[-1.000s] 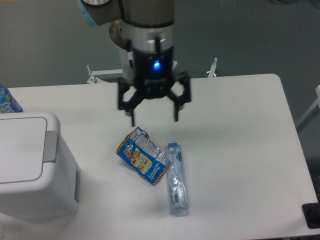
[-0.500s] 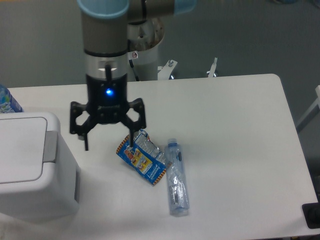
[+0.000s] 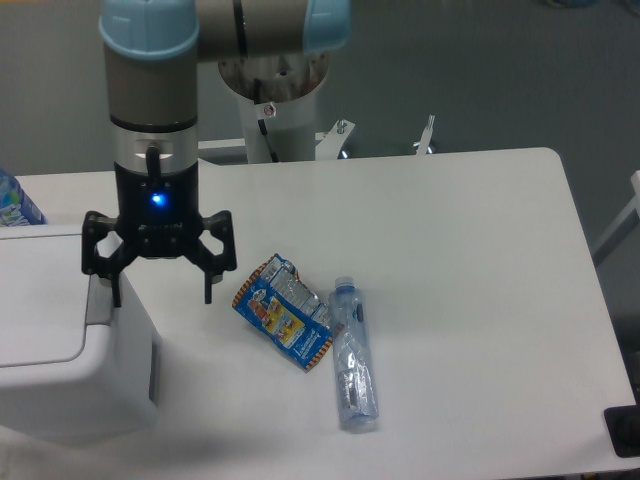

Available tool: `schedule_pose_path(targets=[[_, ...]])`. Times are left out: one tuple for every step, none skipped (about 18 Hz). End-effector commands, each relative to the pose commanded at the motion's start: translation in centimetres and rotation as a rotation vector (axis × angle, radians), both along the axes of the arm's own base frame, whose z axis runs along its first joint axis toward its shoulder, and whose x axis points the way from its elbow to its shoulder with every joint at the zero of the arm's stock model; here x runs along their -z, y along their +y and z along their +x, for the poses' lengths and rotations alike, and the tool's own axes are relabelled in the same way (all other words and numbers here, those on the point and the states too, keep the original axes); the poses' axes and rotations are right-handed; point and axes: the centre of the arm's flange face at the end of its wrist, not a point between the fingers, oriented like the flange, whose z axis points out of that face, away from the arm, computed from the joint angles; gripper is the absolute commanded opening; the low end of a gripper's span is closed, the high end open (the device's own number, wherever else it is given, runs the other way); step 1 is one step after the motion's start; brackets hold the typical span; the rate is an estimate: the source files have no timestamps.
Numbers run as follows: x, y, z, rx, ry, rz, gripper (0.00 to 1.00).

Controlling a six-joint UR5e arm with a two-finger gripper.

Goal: Open the trash can
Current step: 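Lower the gripper onto the trash can lid and press it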

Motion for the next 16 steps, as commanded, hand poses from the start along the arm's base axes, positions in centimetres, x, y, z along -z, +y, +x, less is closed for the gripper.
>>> schedule_pose_path(targets=[[0.1, 0.0, 0.0, 0.000, -0.001, -0.001, 1.00], [0.4, 0.2, -0.1, 0.000, -0.003, -0.005, 1.00], [0.4, 0.2, 0.0, 0.002, -0.003, -0.005, 1.00], [0.4, 0.2, 0.0, 0.002, -0.003, -0.005, 1.00], [0.5, 0.2, 0.0, 0.002, -0.004, -0.007, 1.00], [0.5, 0.2, 0.0, 0.003, -0.004, -0.008, 1.00], [0.6, 0.2, 0.0, 0.001, -0.004, -0.010, 1.00], [0.8, 0.1, 0.0, 0.002, -0.005, -0.013, 1.00], [1.0, 0.1, 0.1, 0.003, -0.009, -0.016, 1.00], [1.1, 0.0, 0.1, 0.003, -0.008, -0.018, 1.00], [1.1, 0.0, 0.1, 0.004, -0.009, -0.017, 1.00], [1.1, 0.1, 0.2, 0.004, -0.010, -0.017, 1.00], [1.2, 0.1, 0.3, 0.007, -0.010, -0.019, 1.00], [1.1, 0.2, 0.5, 0.010, -0.009, -0.017, 1.00], [1.2, 0.2, 0.5, 0.011, -0.009, -0.019, 1.00], [1.2, 0.2, 0.6, 0.012, -0.010, -0.019, 1.00]])
